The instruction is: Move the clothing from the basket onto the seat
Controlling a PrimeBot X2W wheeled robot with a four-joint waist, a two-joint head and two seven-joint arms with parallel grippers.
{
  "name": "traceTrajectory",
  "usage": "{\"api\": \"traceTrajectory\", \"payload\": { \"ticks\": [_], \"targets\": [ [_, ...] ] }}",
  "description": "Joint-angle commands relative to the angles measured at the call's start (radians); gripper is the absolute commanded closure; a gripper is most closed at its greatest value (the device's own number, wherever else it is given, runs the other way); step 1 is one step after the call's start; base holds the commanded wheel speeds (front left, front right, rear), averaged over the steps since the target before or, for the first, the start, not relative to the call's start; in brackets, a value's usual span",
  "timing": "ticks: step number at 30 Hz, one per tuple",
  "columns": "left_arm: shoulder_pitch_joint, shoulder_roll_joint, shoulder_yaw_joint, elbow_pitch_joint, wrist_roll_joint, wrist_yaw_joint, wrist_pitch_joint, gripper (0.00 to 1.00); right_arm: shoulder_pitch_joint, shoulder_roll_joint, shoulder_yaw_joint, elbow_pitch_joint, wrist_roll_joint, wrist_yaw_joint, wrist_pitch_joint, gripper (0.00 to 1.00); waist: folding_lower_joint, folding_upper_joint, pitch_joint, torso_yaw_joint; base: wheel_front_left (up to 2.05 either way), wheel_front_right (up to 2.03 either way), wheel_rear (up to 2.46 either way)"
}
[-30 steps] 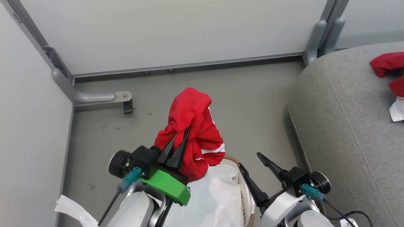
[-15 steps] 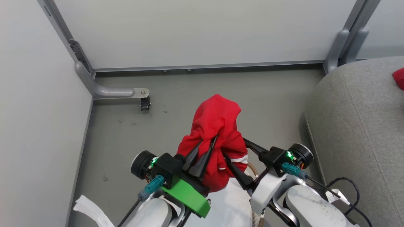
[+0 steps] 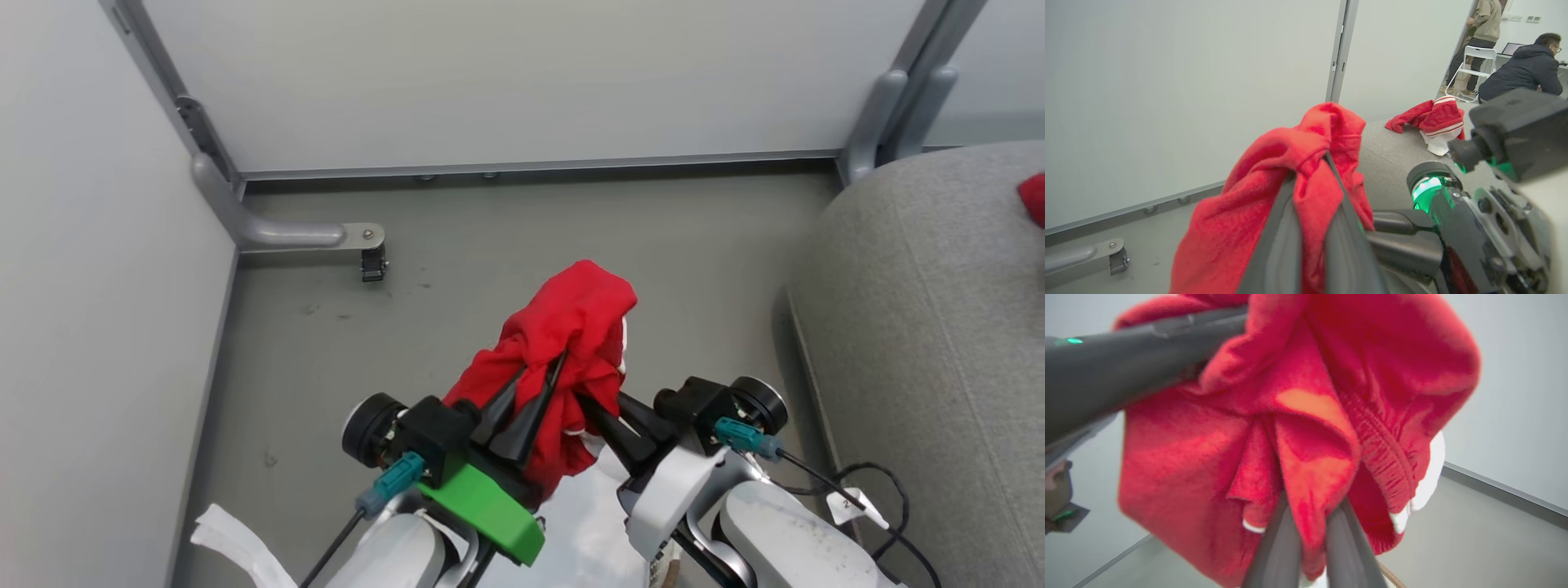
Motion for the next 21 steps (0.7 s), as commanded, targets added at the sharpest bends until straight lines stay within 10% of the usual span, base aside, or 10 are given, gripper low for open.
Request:
{"api": "traceTrajectory", "payload": {
  "ticks": [1, 21],
  "targets": [
    [0.014, 0.004, 0.013, 0.003, 0.007, -0.003, -0.003, 0.00, 0.025, -0.002, -0.011, -0.008, 0.000, -0.001, -0.002, 1.00, 0.0001, 0.0000, 0.000, -0.041, 0.00, 0.00, 0.00],
    [0.014, 0.026, 0.063, 0.037, 0.032, -0.003, -0.002, 0.00, 0.161, 0.009, -0.191, -0.109, -0.045, -0.001, -0.002, 1.00, 0.0001, 0.0000, 0.063, -0.485, 0.00, 0.00, 0.00]
  ]
}}
